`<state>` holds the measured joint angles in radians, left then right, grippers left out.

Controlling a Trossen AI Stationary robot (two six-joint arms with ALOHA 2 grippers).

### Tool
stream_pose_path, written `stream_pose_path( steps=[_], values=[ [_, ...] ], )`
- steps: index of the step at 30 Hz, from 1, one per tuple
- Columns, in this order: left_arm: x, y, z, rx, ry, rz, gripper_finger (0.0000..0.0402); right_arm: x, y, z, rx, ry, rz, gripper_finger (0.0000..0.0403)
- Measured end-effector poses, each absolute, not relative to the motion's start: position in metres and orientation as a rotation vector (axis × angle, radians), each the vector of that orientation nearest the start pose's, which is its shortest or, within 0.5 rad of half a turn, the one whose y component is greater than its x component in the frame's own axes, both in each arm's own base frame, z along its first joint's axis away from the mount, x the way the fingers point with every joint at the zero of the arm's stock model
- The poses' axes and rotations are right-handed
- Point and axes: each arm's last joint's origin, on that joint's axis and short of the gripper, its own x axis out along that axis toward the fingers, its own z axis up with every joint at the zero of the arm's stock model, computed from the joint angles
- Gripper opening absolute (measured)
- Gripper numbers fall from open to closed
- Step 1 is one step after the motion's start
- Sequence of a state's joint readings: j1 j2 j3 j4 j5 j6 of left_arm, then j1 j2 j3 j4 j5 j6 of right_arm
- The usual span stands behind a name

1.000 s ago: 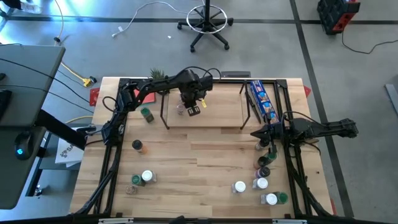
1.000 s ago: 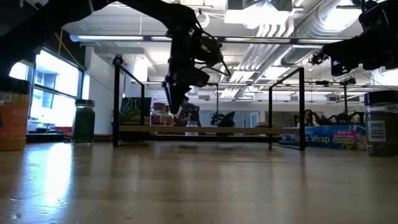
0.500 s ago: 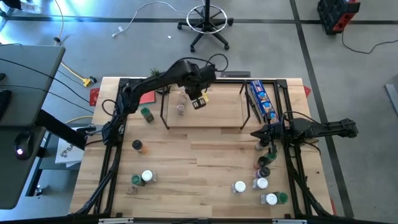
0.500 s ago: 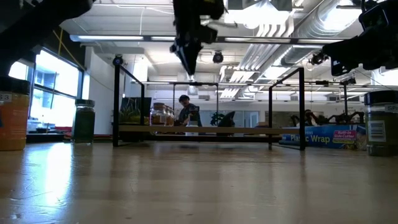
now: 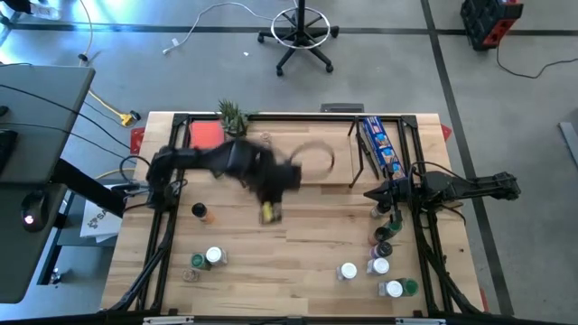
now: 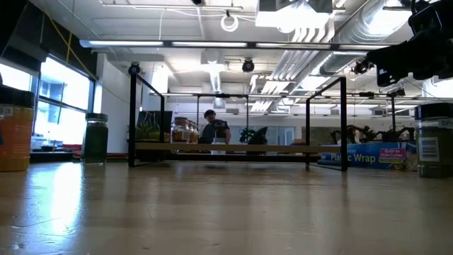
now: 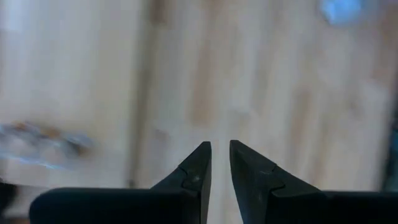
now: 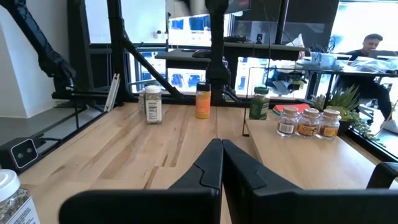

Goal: Shelf spices
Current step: Put the brown seasoning bottle aligned with the other brown seasoning bottles on the shelf

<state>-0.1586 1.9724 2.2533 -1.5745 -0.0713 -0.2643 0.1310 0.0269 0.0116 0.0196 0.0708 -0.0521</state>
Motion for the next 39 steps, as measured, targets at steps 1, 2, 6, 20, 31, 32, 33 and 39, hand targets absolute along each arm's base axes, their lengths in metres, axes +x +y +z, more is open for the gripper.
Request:
stream_pose_path(
  steps=[1, 2, 6, 20, 31, 32, 33, 39],
  values=[
    [0.362, -0.069, 0.377, -0.103, 1.297, 0.074, 0.0053, 0.098, 0.011, 0.167, -0.052, -0.006, 0.06, 0.0],
    [0.36, -0.081, 0.375, -0.148, 1.306, 0.051, 0.0053, 0.098, 0.011, 0.167, -0.052, -0.006, 0.06, 0.0],
    [0.343, -0.122, 0.368, -0.364, 1.386, -0.018, 0.0053, 0.098, 0.011, 0.167, -0.052, -0.006, 0.06, 0.0],
    [0.229, -0.248, 0.341, -0.904, 1.544, 0.388, 0.0103, 0.098, 0.011, 0.167, -0.052, -0.004, 0.061, 0.0],
    [0.159, -0.283, 0.306, -1.065, 1.501, 0.754, 0.0242, 0.098, 0.011, 0.167, -0.052, -0.004, 0.052, 0.0],
    [0.156, -0.281, 0.302, -1.062, 1.492, 0.783, 0.0253, 0.098, 0.011, 0.167, -0.052, -0.005, 0.052, 0.0],
    [0.154, -0.279, 0.298, -1.055, 1.485, 0.805, 0.0263, 0.098, 0.011, 0.167, -0.052, -0.005, 0.051, 0.0],
    [0.152, -0.264, 0.271, -0.946, 1.477, 0.805, 0.0287, 0.098, 0.01, 0.167, -0.023, -0.005, 0.048, 0.0]
  ],
)
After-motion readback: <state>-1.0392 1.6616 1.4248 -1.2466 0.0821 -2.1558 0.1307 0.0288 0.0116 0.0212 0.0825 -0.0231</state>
